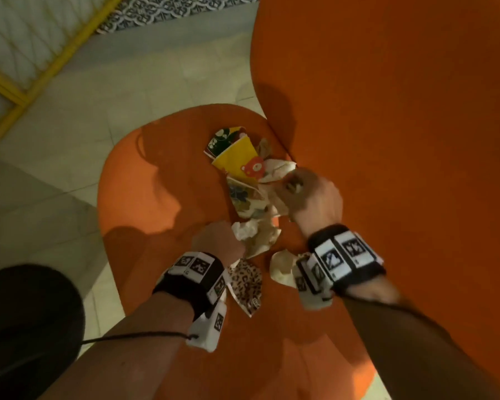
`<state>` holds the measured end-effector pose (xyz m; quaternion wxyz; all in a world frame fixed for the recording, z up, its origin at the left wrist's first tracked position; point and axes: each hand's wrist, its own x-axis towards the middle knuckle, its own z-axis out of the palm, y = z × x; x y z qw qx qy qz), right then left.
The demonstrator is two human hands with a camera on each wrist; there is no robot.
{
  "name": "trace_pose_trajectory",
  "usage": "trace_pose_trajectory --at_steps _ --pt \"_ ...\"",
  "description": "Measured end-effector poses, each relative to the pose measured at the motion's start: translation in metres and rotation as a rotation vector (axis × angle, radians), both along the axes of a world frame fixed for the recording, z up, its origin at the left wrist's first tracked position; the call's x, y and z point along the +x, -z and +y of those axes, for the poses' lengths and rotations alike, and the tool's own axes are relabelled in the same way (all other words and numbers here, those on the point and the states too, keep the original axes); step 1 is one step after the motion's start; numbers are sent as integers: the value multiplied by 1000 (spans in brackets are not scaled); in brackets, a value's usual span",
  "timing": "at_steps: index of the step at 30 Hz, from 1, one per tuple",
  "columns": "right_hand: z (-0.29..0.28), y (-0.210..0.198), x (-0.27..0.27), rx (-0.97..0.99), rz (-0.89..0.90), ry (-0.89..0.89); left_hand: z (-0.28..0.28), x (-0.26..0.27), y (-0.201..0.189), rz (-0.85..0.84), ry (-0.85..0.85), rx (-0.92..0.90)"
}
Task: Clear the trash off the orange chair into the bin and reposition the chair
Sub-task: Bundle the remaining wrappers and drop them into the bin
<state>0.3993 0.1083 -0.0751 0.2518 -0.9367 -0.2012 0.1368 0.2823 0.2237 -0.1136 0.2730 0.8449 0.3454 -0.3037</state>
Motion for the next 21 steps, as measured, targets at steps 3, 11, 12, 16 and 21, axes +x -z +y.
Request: trace_pose_trajectory --at_steps 3,11,12,16,21 --pt "36 0 36 -172 -3 -93 16 -1 -6 -50 -173 -178" --pt "90 25 71 -560 10 -468 46 -28 -14 -123 -392 -402" --pt "89 28 72 -554 49 -441 47 -32 -15 -139 -407 -413" --pt "74 34 67 -520 134 -393 51 -43 -24 -180 -473 -389" --pt "46 43 39 -395 209 -335 57 -51 -27 -228 -537 -404"
